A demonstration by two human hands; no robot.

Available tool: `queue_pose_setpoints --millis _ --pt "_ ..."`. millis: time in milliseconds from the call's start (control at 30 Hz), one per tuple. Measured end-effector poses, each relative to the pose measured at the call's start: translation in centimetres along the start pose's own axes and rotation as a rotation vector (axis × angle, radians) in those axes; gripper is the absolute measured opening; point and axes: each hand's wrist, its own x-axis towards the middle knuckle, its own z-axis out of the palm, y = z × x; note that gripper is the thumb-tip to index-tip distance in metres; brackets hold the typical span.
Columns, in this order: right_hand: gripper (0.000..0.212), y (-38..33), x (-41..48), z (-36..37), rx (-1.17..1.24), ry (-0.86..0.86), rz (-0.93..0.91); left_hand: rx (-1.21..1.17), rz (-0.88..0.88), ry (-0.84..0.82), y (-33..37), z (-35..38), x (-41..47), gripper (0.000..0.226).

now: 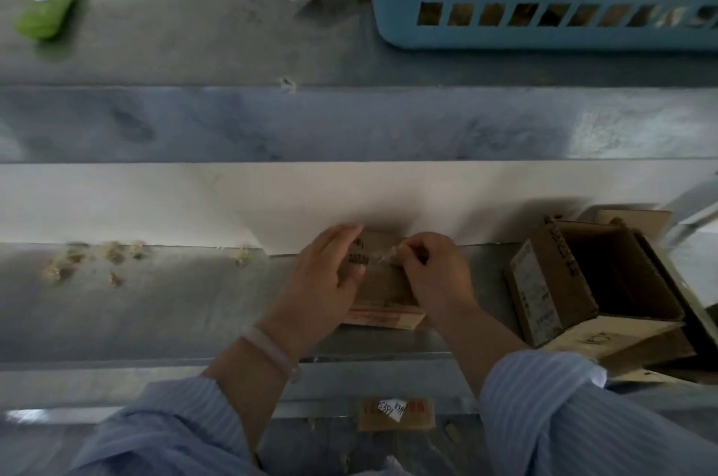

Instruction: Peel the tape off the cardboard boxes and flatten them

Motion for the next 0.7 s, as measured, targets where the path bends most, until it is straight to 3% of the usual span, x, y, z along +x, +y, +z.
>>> queue_pose_setpoints --millis 133,500,633,700 --pt "0.003 0.5 -0.3 0.5 -0.016 -0.045 -0.086 0.245 -0.080 -0.107 -1.9 0.8 0.1 0.058" --pt "0.015 0.7 -1.0 0.2 -0.001 0.109 -0.187 0.349 -0.002 -0.095 -2.7 1.9 -0.8 0.058" --pt "0.009 0.7 -0.5 0.5 -0.272 0.086 -0.527 0.363 0.007 -0.099 -2.6 2.3 -1.0 0.055" --pt "0.025 0.4 -0.8 1.2 -0.395 -0.030 -0.620 0.339 -0.006 -0.100 -2.8 2.4 -1.0 0.053"
